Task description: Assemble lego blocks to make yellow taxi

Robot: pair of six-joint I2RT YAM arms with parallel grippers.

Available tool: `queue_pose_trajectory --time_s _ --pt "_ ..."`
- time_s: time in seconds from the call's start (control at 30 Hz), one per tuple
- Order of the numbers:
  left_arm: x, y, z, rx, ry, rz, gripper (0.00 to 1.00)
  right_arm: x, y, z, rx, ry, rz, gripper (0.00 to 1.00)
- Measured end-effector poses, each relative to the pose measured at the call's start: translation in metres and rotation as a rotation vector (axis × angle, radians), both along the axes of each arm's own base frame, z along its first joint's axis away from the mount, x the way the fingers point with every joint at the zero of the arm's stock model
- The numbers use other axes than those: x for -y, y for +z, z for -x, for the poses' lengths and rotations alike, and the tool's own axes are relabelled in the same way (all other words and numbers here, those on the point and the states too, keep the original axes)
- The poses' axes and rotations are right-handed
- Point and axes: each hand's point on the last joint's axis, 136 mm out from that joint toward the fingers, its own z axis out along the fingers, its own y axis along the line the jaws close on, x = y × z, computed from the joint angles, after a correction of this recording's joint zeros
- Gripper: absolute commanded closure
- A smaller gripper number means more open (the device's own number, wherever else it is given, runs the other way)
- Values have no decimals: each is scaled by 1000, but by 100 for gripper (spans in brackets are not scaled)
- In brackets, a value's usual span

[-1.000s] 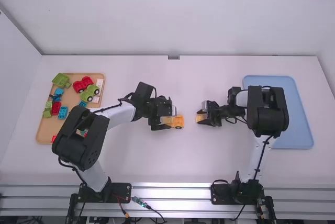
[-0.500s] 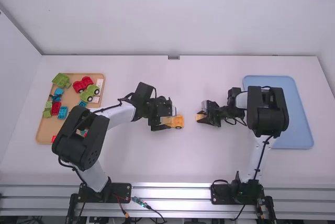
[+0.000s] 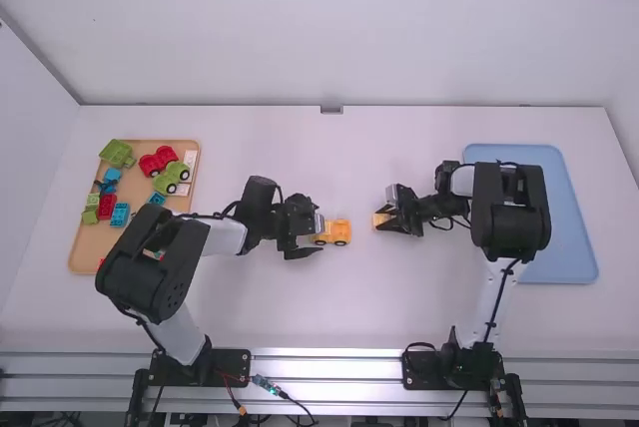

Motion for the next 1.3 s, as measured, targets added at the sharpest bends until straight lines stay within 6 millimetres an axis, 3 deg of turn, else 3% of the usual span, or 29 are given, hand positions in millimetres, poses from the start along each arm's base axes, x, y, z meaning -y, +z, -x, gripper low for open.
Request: queue_pose_trajectory --time_s 0.17,0.4,0.57,0.77,0.93,1.3 --pt "-3 1 4 -18 2 38 1 -5 7 1 -12 7 -23 81" --pt "-1 4 0 -91 -31 65 1 -27 13 5 -6 74 -26 84" --pt "8 -8 -10 -129 -71 77 1 -40 16 6 -5 106 -28 85" --pt "11 -20 -14 -124 -81 93 1 -48 16 11 -11 126 -31 88" --pt "17 -12 -18 -59 -107 142 1 -49 19 11 -15 123 -46 90" --pt "19 -15 -8 -90 -106 157 1 -53 24 10 -40 108 -78 93"
